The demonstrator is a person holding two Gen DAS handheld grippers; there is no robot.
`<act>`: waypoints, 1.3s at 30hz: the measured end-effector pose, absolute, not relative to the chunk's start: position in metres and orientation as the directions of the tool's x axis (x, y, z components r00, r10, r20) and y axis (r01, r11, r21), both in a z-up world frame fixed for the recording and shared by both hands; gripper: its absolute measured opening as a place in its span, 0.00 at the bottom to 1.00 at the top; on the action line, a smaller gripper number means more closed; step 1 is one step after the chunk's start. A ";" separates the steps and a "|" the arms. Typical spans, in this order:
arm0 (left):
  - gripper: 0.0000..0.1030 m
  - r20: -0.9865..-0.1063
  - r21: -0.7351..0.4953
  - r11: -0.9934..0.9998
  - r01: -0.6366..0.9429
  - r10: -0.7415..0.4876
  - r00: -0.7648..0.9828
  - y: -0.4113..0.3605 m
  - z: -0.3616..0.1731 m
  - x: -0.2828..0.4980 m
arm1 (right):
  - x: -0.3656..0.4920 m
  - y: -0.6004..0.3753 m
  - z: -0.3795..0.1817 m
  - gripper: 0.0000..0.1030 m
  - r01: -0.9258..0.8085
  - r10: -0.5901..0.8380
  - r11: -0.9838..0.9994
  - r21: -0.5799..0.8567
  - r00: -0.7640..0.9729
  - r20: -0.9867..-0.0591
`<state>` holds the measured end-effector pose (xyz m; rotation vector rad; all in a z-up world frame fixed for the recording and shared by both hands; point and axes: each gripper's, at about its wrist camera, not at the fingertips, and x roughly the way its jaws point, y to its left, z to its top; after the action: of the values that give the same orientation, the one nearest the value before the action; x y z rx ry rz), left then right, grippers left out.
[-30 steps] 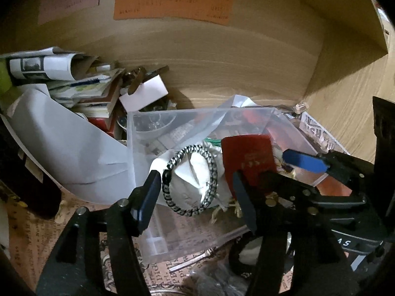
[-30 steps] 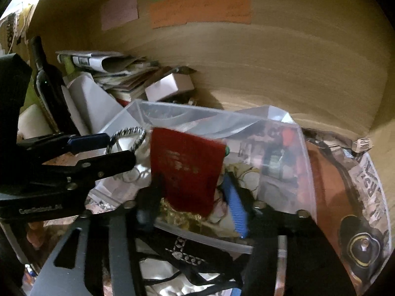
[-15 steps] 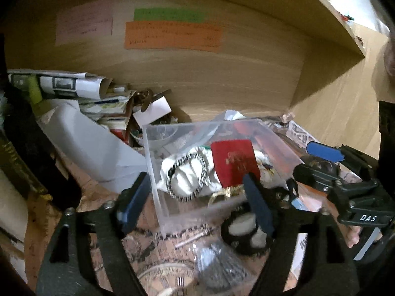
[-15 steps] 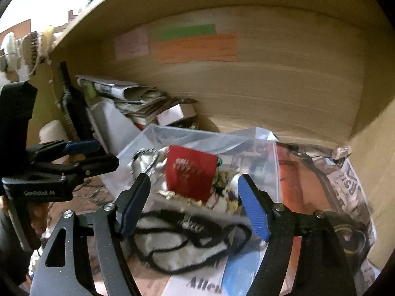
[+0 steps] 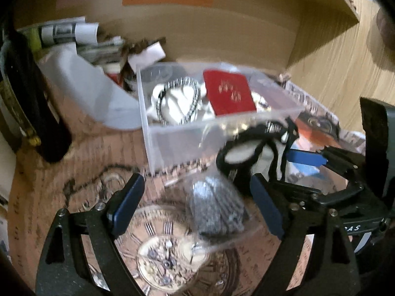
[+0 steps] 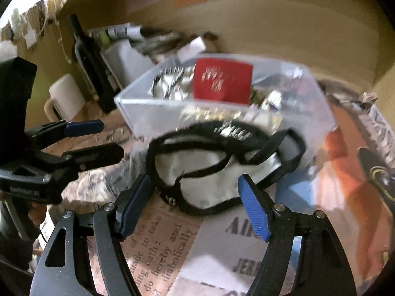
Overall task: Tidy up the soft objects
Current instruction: 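Grasp the black strap mask with the right tool while the left grasps the grey knit bundle, then release the black mask and grey knit bundle into the clear box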
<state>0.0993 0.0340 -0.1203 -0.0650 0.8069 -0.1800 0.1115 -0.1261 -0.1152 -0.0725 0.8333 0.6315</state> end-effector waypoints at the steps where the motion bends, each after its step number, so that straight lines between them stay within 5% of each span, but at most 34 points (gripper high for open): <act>1: 0.85 -0.719 -0.132 0.982 0.133 -0.187 0.670 0.034 -0.124 0.098 | 0.111 -0.123 -0.118 0.61 -0.551 0.493 0.815 0.179 0.497 -0.715; 6: 0.85 -0.741 -0.159 0.978 0.132 -0.207 0.639 0.032 -0.138 0.095 | 0.109 -0.105 -0.131 0.45 -0.586 0.458 0.802 0.117 0.477 -0.750; 11: 0.85 -0.754 -0.167 0.974 0.150 -0.225 0.617 0.024 -0.147 0.099 | 0.107 -0.112 -0.128 0.18 -0.584 0.469 0.802 0.122 0.490 -0.735; 22: 0.40 -0.764 -0.195 0.962 0.193 -0.272 0.585 0.016 -0.157 0.102 | 0.086 -0.149 -0.094 0.13 -0.544 0.512 0.822 0.167 0.578 -0.636; 39: 0.34 -0.605 -0.161 0.966 0.203 -0.259 0.753 0.021 -0.080 0.079 | 0.081 -0.187 -0.034 0.12 -0.487 0.503 0.858 0.163 0.732 -0.459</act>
<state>0.0793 0.0211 -0.0804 -0.0868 0.6722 -0.2523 0.0811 -0.1873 -0.0338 0.0323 0.5146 0.5447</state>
